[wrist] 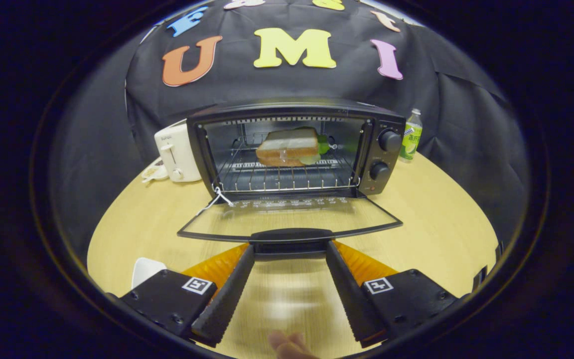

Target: Open the toaster oven, put the food inside, and close the toaster oven door.

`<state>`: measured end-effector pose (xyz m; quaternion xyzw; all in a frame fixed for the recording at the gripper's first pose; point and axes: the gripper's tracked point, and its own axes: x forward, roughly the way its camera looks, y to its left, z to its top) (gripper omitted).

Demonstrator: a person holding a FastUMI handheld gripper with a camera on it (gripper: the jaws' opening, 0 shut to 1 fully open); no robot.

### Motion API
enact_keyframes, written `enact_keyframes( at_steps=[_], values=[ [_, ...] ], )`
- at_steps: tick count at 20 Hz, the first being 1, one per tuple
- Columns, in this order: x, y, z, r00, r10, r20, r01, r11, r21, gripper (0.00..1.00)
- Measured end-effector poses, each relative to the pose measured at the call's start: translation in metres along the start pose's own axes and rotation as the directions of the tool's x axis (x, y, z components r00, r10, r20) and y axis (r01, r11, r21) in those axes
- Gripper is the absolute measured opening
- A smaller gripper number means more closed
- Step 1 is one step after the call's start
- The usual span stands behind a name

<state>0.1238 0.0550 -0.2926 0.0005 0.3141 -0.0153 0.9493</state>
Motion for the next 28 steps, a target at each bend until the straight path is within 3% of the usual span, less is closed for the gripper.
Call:
enact_keyframes(
  at_steps=[9,15,28],
  values=[
    [-0.021,0.002,0.023,0.985,0.013,0.173,-0.012,1.0,-0.008,0.96],
    [-0.026,0.003,0.045,0.945,0.02,0.328,-0.023,1.0,0.005,0.95],
    [-0.031,0.007,0.079,0.877,0.049,0.478,-0.058,0.998,0.003,0.95]
  ],
)
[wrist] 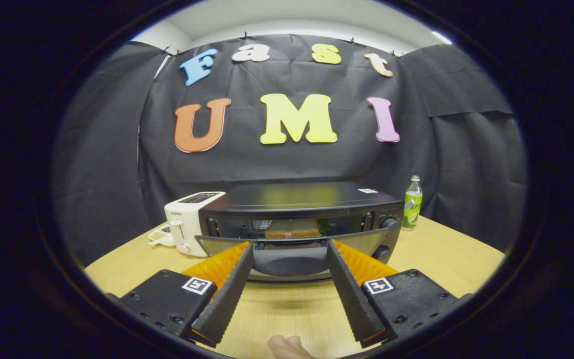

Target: Open the toaster oven, put the food inside, and close the toaster oven door.

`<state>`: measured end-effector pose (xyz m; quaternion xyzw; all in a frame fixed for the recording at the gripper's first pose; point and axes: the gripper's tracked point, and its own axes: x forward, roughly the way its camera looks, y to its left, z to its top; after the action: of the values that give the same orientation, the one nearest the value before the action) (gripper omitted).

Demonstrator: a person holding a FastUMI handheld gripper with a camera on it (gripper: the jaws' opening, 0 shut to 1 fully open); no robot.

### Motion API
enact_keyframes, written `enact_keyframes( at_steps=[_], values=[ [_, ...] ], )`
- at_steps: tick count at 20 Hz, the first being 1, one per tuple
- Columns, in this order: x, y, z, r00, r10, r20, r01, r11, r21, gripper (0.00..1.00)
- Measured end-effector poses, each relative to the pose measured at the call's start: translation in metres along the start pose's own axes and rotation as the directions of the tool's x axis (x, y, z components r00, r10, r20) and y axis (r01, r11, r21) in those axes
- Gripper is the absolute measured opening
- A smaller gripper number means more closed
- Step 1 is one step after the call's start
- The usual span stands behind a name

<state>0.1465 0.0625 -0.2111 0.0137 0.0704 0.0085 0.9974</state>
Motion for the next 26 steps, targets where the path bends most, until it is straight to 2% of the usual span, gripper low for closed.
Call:
enact_keyframes(
  at_steps=[3,8,19,23,26],
  values=[
    [-0.006,-0.002,0.006,1.0,0.018,-0.005,-0.017,1.0,0.012,0.96],
    [-0.042,-0.01,0.044,0.999,0.024,0.027,-0.024,1.0,0.013,0.95],
    [-0.145,-0.068,0.133,0.997,-0.067,0.046,0.064,0.996,0.068,0.95],
    [-0.177,-0.072,0.172,0.992,-0.059,0.11,0.054,0.997,0.048,0.99],
    [-0.193,-0.082,0.183,0.986,-0.102,0.129,0.1,0.995,0.019,0.99]
  ],
)
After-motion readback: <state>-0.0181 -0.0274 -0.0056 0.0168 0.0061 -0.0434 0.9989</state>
